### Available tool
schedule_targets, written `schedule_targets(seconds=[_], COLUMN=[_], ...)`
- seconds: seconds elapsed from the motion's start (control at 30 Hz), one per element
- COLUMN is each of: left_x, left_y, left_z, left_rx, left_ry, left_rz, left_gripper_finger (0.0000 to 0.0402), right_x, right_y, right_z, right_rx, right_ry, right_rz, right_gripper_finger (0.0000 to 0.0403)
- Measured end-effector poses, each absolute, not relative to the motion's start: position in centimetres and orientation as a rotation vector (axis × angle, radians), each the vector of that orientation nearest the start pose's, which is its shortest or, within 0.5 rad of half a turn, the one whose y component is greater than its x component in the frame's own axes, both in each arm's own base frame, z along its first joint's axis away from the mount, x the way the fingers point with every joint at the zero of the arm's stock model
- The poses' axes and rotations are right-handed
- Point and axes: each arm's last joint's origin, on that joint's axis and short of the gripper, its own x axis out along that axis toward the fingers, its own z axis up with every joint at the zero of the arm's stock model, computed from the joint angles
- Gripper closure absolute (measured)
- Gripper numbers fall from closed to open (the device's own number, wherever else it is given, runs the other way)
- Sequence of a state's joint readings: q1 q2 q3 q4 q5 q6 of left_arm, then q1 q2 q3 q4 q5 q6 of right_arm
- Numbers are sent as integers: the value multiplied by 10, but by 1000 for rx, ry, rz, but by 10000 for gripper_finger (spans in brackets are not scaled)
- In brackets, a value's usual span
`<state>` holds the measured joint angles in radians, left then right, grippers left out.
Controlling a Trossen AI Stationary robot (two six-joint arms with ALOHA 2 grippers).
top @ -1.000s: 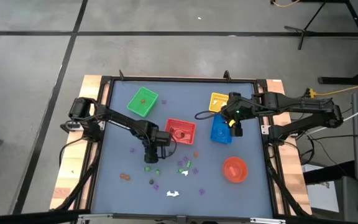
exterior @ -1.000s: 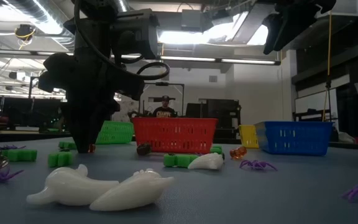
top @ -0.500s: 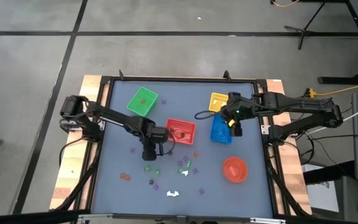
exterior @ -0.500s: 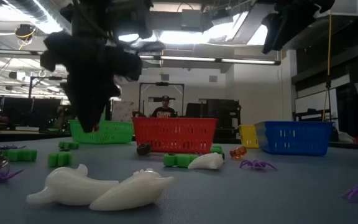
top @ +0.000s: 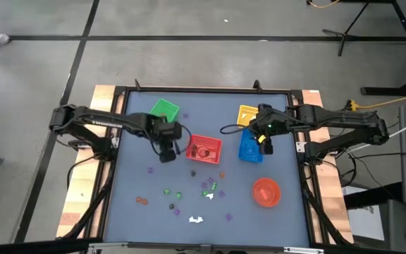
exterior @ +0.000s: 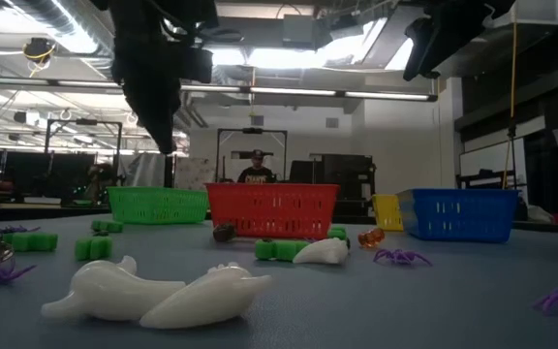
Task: Sort Halloween decoration
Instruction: Put the orange pumpkin toy into the green bin
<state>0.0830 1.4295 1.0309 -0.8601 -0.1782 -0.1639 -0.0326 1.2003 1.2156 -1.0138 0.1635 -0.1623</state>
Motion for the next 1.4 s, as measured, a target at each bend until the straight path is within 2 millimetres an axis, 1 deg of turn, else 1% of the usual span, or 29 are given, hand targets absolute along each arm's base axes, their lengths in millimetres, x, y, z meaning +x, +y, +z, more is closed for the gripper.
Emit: schedule_targets(seconds=[0.17,0.47,0.7,0.93,1.4], left_x=[248,232,216,208,209], left_y=[54,107,135,147,148], left_z=[244,241,242,242,242], left_rx=[-59,-88,-167,-209,-207], left_ry=[1221,1266,1264,1260,1251], left_rz=[420,532,631,681,684], left_gripper_finger=[312,312,312,312,312], right_x=[220,220,220,220,220], right_y=[-12,-12,-12,-12,-12], right_z=[332,332,332,332,332], right_rx=[-213,-213,-213,-213,-213], right_ry=[1010,1010,1010,1010,1010], right_rz=[-98,-99,-98,-98,-98], right_gripper_finger=[166,166,166,166,166])
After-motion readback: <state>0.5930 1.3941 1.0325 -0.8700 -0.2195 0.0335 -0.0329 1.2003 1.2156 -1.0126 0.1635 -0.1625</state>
